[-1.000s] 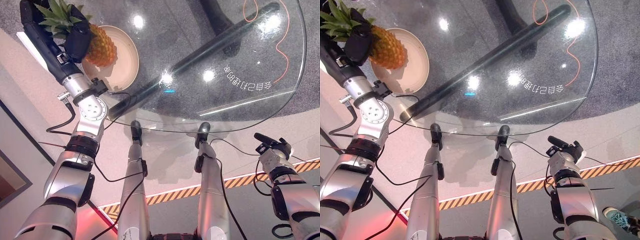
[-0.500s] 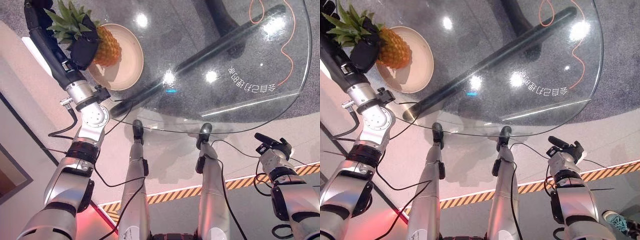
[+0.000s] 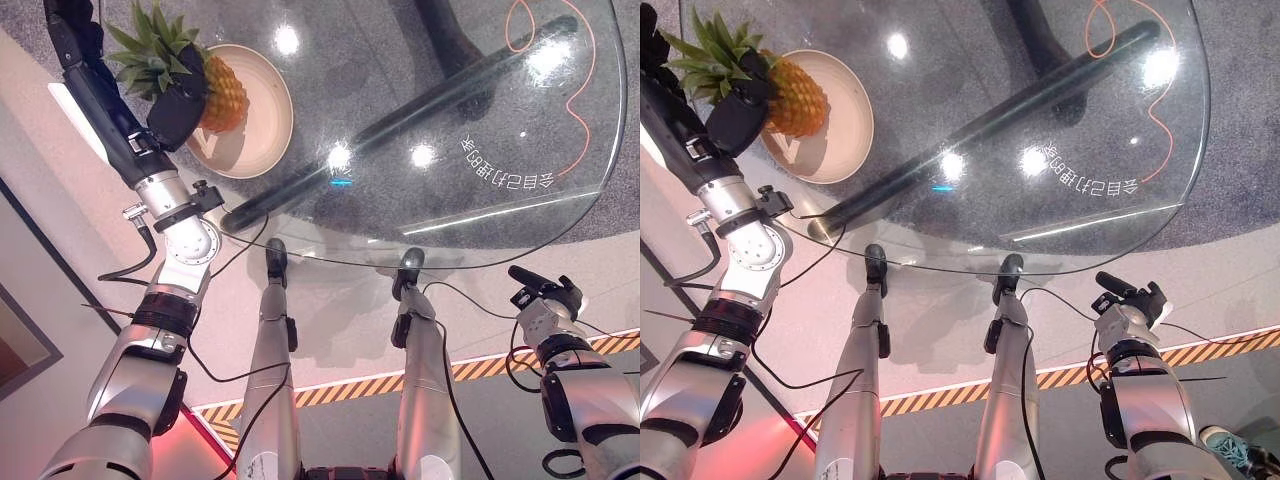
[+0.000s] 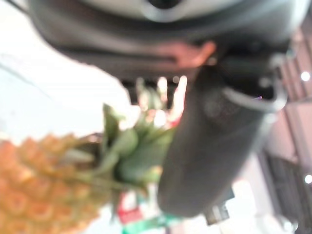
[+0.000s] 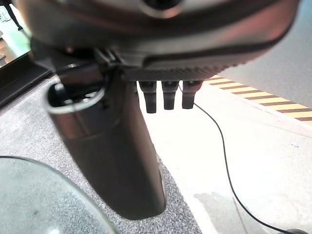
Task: Pick up the fruit to the plate
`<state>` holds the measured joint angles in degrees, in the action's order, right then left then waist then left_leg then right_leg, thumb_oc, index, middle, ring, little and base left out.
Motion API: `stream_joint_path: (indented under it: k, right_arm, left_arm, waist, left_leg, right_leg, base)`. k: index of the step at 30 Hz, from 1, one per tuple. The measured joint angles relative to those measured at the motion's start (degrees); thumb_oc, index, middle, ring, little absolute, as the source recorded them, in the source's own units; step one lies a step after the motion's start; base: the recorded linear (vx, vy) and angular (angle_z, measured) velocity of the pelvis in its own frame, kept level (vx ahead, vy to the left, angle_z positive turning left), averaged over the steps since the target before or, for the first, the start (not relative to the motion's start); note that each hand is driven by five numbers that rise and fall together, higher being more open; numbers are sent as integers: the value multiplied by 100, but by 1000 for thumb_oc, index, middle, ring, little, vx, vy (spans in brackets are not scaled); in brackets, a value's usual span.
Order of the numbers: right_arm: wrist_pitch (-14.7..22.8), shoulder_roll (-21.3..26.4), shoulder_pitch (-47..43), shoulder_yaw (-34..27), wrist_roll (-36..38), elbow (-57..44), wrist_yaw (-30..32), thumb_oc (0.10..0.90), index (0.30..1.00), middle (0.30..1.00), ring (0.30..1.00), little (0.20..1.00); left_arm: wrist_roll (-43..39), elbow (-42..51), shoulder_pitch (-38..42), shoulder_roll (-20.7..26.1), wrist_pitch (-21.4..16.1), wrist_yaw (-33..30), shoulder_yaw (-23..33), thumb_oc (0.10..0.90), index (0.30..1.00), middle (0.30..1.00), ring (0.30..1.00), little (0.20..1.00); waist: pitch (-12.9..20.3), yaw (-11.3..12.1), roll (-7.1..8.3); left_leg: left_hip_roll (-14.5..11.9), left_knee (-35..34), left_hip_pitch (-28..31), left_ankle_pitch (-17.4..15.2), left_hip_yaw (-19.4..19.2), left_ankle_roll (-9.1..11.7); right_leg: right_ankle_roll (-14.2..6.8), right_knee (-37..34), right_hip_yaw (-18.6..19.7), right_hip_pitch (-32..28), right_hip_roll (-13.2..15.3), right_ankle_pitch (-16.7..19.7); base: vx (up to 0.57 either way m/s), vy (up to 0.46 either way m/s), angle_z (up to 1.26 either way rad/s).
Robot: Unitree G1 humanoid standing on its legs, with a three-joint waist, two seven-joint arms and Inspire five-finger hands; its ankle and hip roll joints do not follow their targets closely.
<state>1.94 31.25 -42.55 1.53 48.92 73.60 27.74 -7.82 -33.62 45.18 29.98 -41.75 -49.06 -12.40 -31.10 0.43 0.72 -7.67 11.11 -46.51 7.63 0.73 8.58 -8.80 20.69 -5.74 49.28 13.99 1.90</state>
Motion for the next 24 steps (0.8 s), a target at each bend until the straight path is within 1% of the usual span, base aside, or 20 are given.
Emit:
stream_joint_path:
  k: [6,12,16,24]
  right_arm:
    - [6,-1,11,-9,1,1,0,800,900,900,900,900]
    - [65,-57,111,-35,3,2,-1,800,900,900,900,900]
    - [123,-141,247,-60,3,1,-1,800,900,900,900,900]
    - [120,-306,708,-131,0,12,-11,800,900,900,900,900]
  left_arm:
    - [5,110,-98,0,-1,45,1,800,900,900,900,900]
    - [16,274,-346,2,-1,119,6,800,900,900,900,900]
    - [17,452,-597,4,-1,239,23,800,900,900,900,900]
    - [-23,569,-938,21,-5,707,84,800,900,900,900,900]
  waist:
    - [0,52,0]
    - [0,94,0]
    - [1,106,1]
    - [2,168,2]
  left_leg:
    - [0,9,21,2,10,3]
    - [0,1,194,4,26,4]
    - [-1,-30,454,-15,33,-21]
    - [-2,-332,1273,2,27,-49]
  right_leg:
    - [0,1,-11,-38,0,0]
    - [0,-21,-29,-231,2,0]
    - [-7,-87,-51,-523,2,-1]
    - [-60,-555,-174,-1457,1,74]
  base:
    - [-5,-2,0]
    - [-7,1,0]
    - [-10,-2,0]
    - [-8,1,2]
